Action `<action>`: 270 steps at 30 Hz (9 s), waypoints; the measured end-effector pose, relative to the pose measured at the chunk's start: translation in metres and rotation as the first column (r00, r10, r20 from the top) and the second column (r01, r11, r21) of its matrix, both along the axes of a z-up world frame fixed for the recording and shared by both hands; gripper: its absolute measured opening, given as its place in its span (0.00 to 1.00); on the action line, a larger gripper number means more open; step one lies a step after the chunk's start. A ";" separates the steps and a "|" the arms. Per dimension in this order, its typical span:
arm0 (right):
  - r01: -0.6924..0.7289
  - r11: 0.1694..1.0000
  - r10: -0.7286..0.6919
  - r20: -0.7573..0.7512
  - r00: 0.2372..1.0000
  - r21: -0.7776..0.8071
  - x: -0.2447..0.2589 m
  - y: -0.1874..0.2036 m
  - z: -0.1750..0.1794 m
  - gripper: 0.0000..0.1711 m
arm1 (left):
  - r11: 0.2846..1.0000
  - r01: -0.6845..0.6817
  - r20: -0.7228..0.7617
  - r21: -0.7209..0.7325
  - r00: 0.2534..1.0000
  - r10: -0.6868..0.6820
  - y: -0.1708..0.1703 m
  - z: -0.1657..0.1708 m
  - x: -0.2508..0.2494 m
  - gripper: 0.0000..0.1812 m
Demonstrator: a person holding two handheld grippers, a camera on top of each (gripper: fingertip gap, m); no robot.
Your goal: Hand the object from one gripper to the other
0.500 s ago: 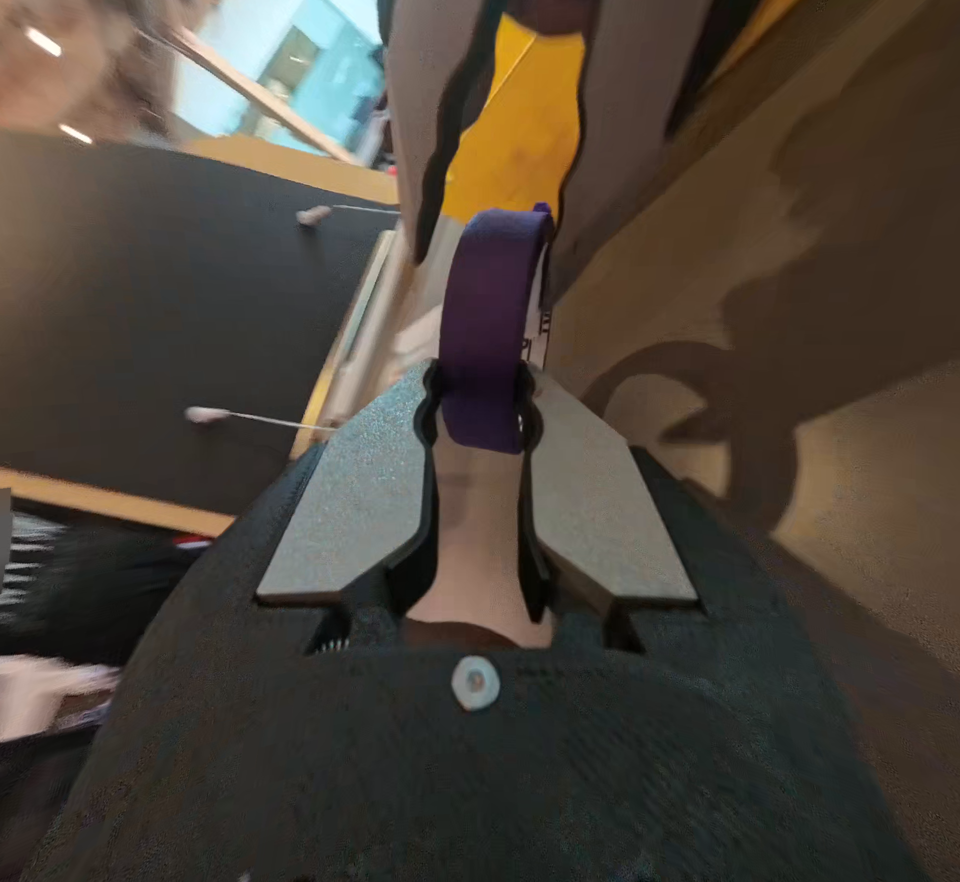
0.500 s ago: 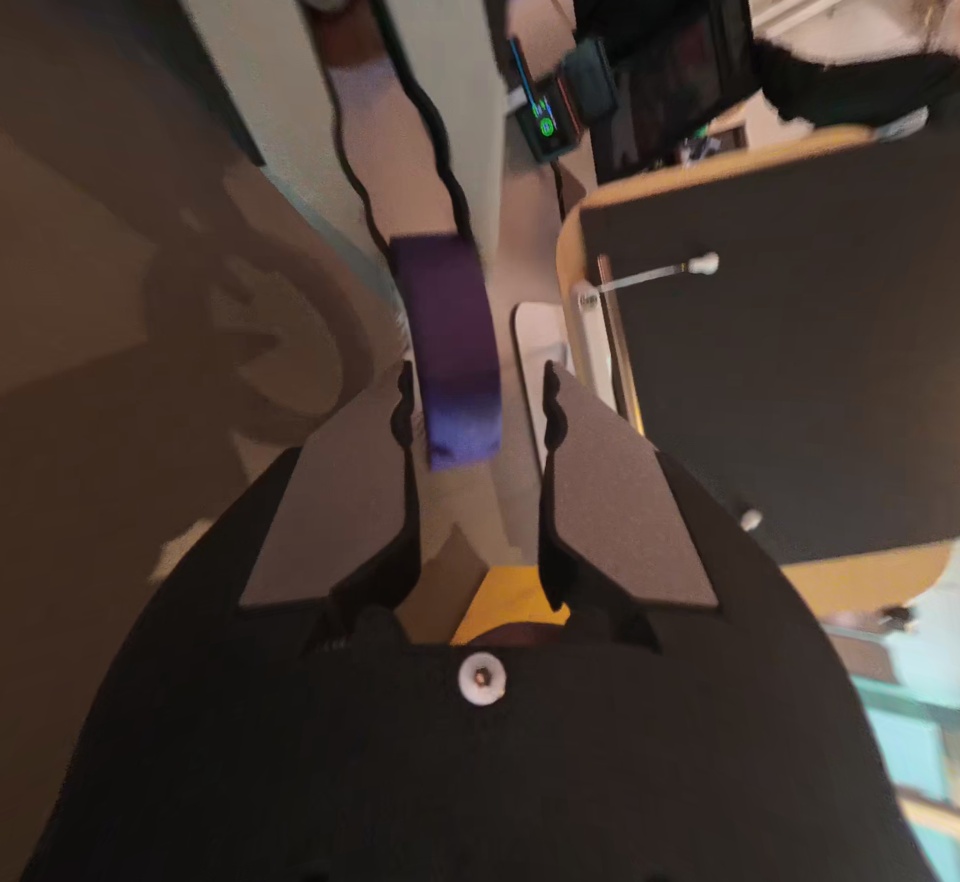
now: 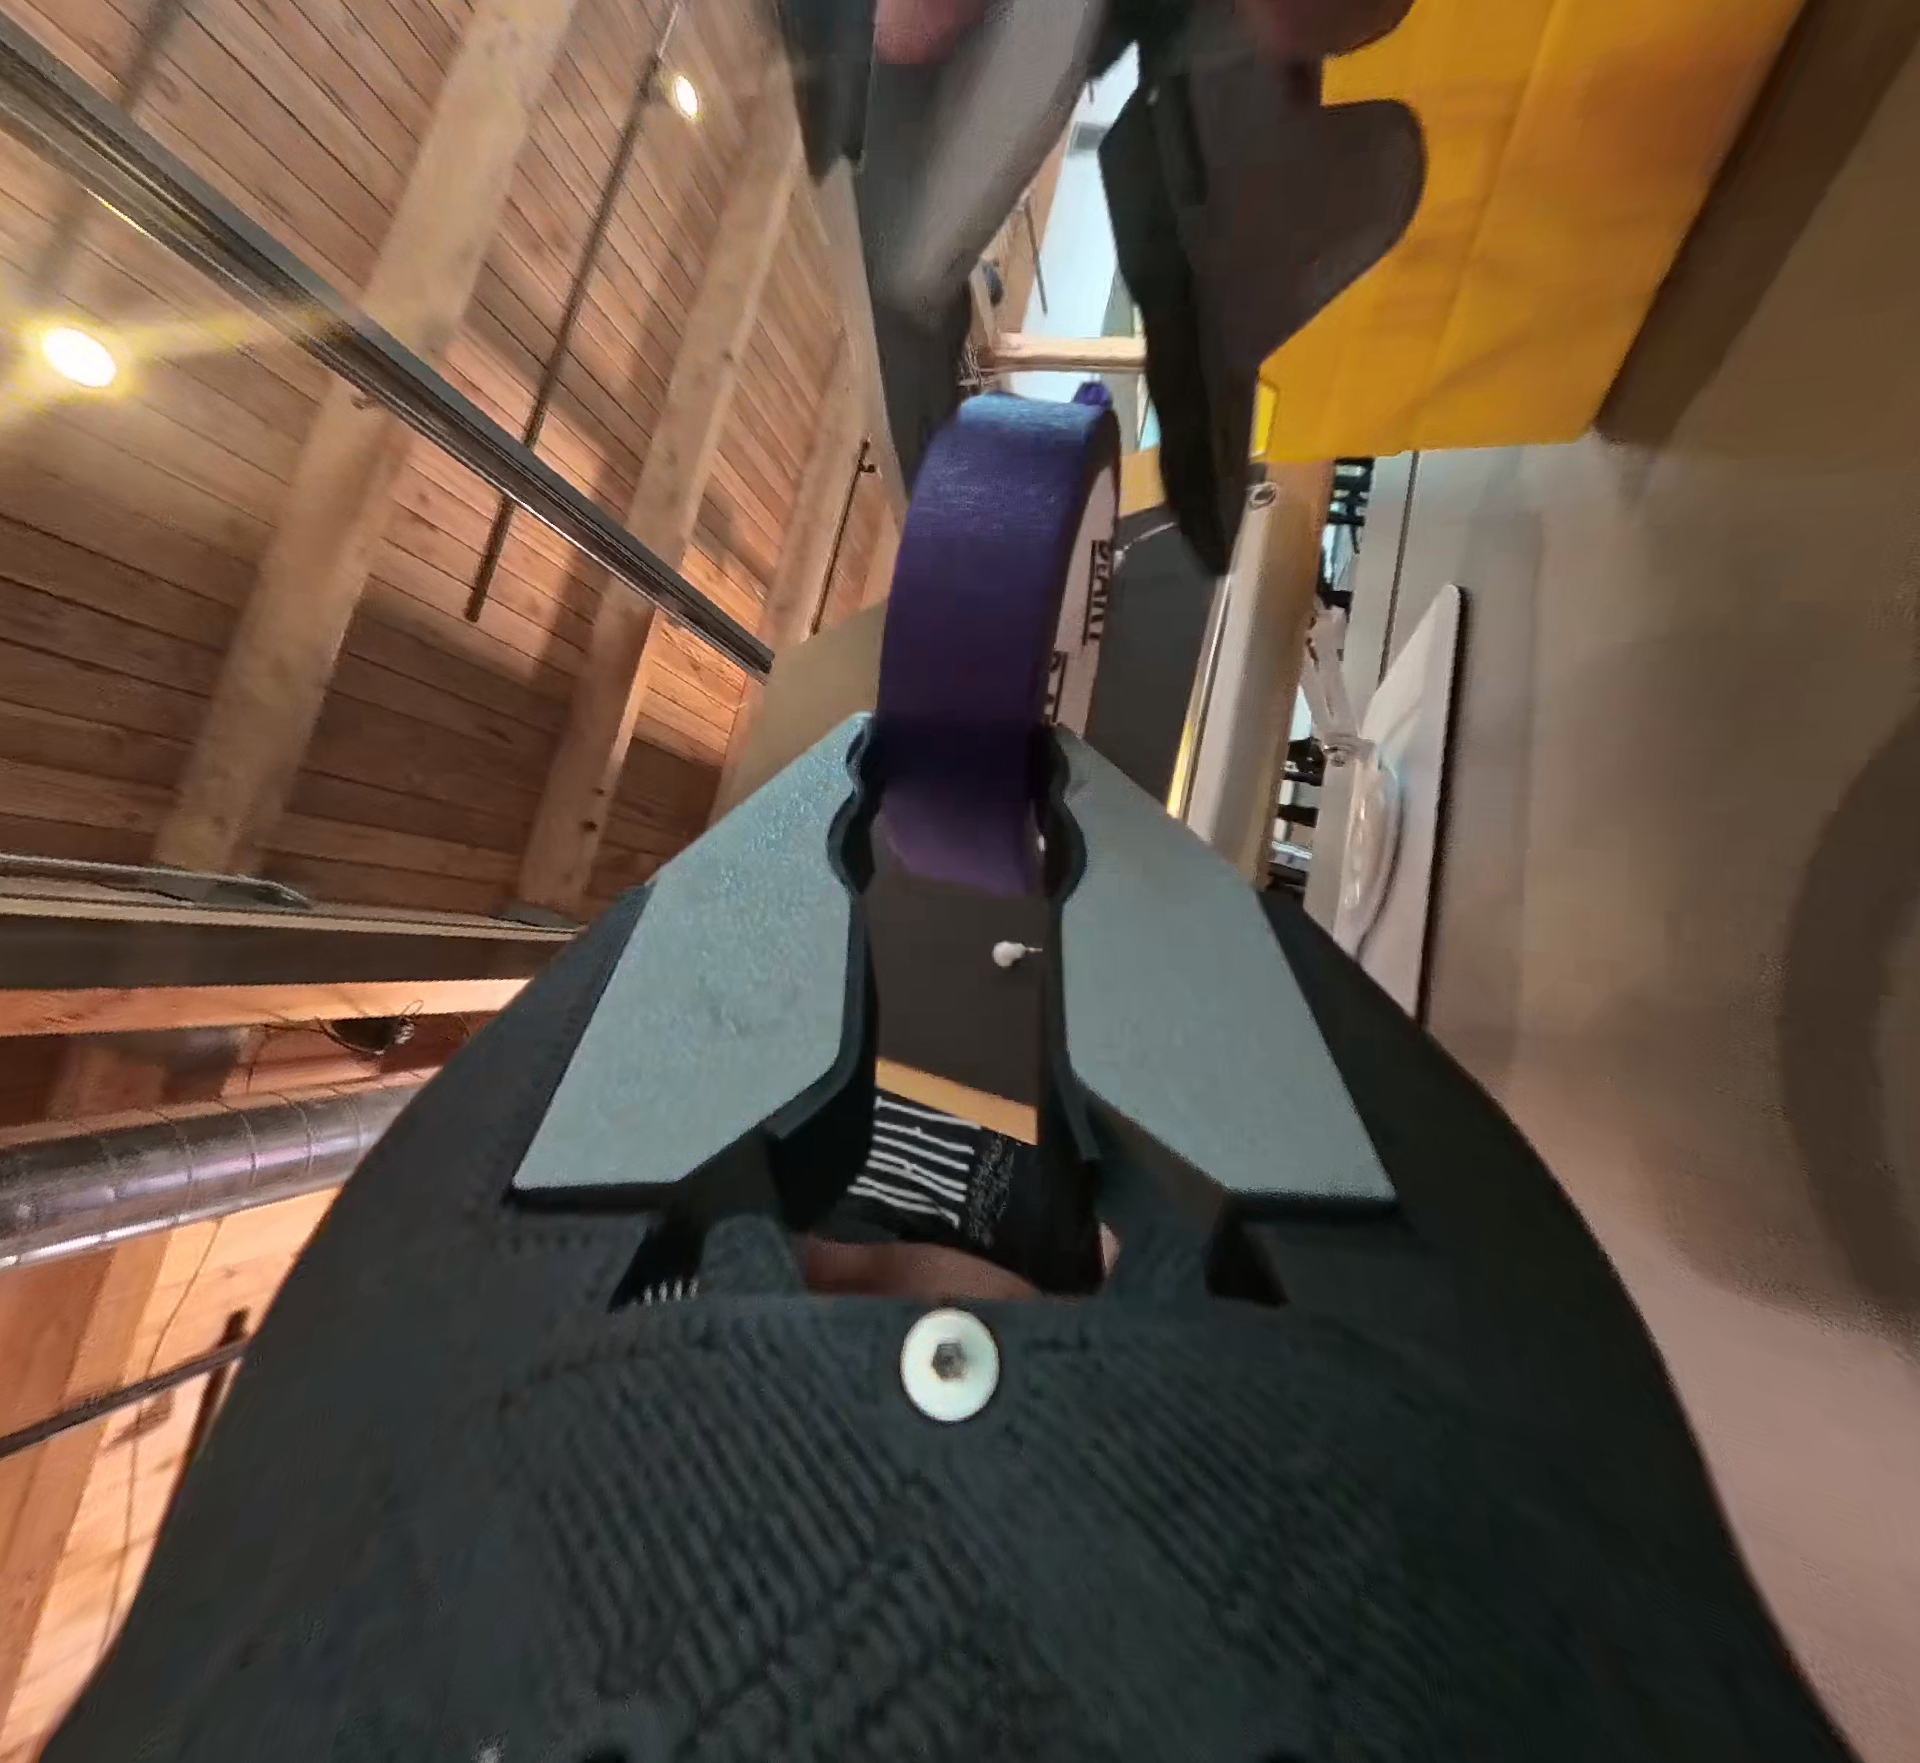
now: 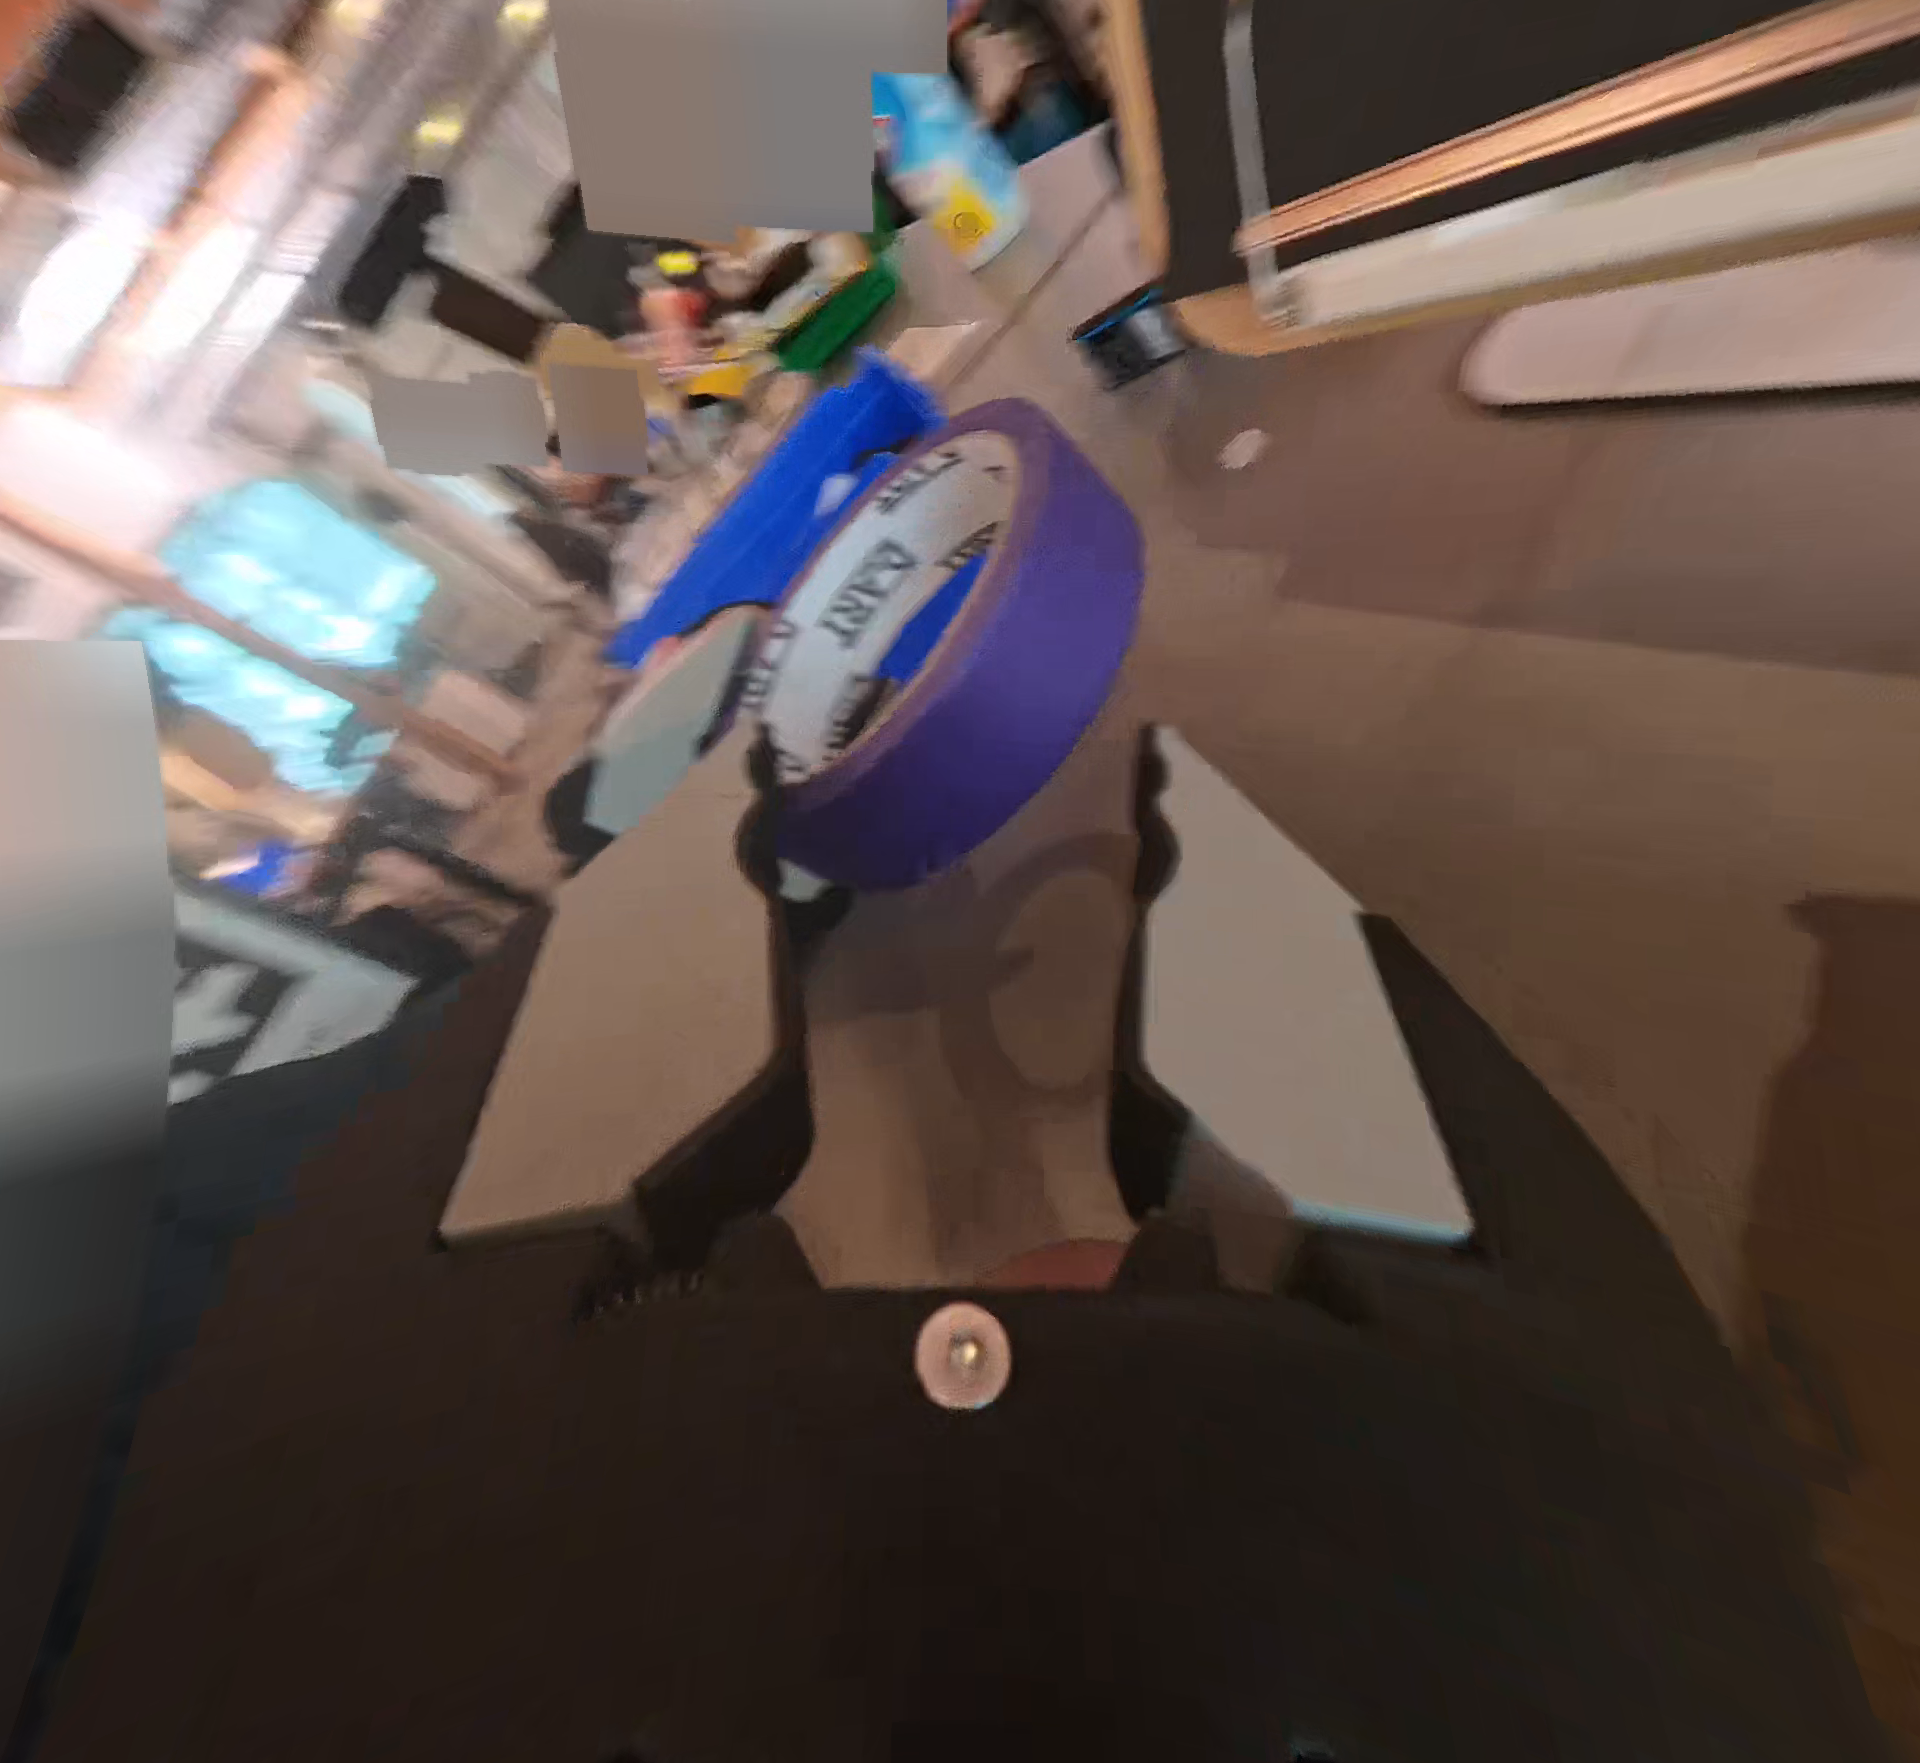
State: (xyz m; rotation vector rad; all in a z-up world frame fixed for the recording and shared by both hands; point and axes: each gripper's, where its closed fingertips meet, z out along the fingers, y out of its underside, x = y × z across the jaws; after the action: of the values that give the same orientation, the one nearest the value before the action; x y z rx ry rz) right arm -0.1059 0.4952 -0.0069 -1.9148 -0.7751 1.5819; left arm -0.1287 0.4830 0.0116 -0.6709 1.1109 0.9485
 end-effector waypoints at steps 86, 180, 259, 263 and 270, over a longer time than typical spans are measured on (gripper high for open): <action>-0.026 0.768 -0.272 0.362 0.892 0.640 -0.005 0.039 -0.079 0.30 | 0.241 0.064 0.250 -0.968 0.280 0.927 -0.087 -0.071 -0.362 0.22; 0.060 0.757 -0.073 -0.008 0.997 0.651 -0.045 0.040 -0.018 0.00 | 0.614 0.540 0.818 -0.576 0.382 0.431 0.096 -0.050 -0.045 0.06; -0.250 0.220 -0.246 0.302 0.921 0.943 -0.039 0.034 -0.041 0.00 | 0.563 0.705 0.898 -0.431 0.271 0.348 0.086 -0.026 -0.037 0.05; -0.323 0.176 -0.289 0.363 0.886 0.930 -0.038 0.039 -0.053 0.00 | 0.500 0.757 0.898 -0.420 0.266 0.351 0.081 -0.023 -0.035 0.07; -0.291 0.216 -0.312 0.348 0.884 0.932 -0.034 0.046 -0.050 0.00 | 0.086 0.986 0.925 -0.145 0.105 0.364 0.046 0.000 -0.004 0.07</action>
State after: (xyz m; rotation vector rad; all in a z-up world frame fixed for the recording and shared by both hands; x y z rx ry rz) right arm -0.1400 0.5416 -0.0570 -1.1758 -1.4951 0.1922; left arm -0.1326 0.5290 0.0113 -1.4536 0.4174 -1.1833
